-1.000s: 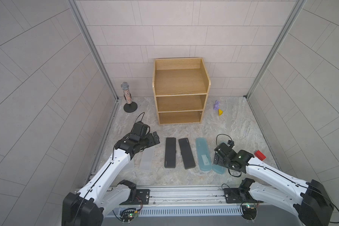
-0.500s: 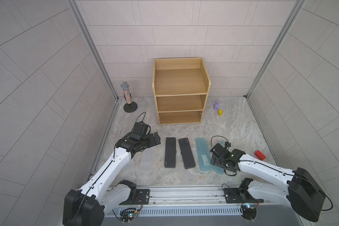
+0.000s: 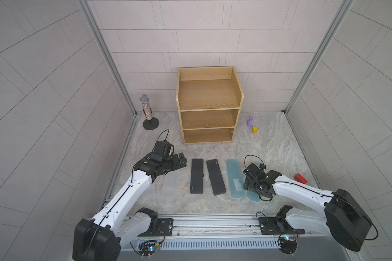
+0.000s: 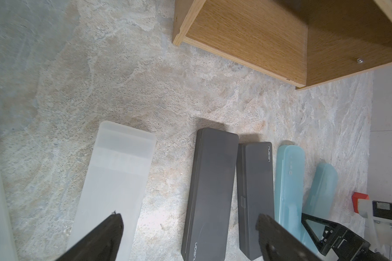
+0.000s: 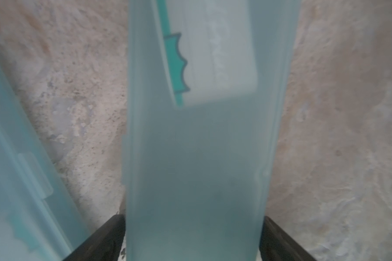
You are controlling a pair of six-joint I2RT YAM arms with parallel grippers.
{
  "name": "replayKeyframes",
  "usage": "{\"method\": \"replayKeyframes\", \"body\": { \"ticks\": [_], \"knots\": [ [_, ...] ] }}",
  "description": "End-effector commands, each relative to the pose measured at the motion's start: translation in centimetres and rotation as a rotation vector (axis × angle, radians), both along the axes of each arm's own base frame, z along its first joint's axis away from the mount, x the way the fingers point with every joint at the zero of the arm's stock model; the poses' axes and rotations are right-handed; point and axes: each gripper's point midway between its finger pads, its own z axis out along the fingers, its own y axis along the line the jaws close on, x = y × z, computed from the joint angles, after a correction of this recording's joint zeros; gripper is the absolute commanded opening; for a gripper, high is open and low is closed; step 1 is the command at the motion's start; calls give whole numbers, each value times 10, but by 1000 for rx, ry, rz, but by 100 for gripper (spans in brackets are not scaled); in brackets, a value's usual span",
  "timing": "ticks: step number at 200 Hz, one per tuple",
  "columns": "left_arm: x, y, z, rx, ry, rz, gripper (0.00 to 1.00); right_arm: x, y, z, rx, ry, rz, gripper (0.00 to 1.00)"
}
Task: Place the pencil cases on the shelf according to color
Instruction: Pick up the pencil case from the center of the board.
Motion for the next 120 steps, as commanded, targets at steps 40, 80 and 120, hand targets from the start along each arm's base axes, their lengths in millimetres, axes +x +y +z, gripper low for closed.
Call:
{"method": "replayKeyframes", "body": {
  "ticks": [40,80,120],
  "knots": [
    [4,-5,11,-10,-33,-20,100,-30,6,-24,-12,97,20,90],
    [4,-7,12,-22,-37,-28,100,-35,-1,-26,-49,101,10,88],
    [4,-10,12,-36,-36,-36,100,-37,-7,-19,-56,86,-1,82]
  ]
}}
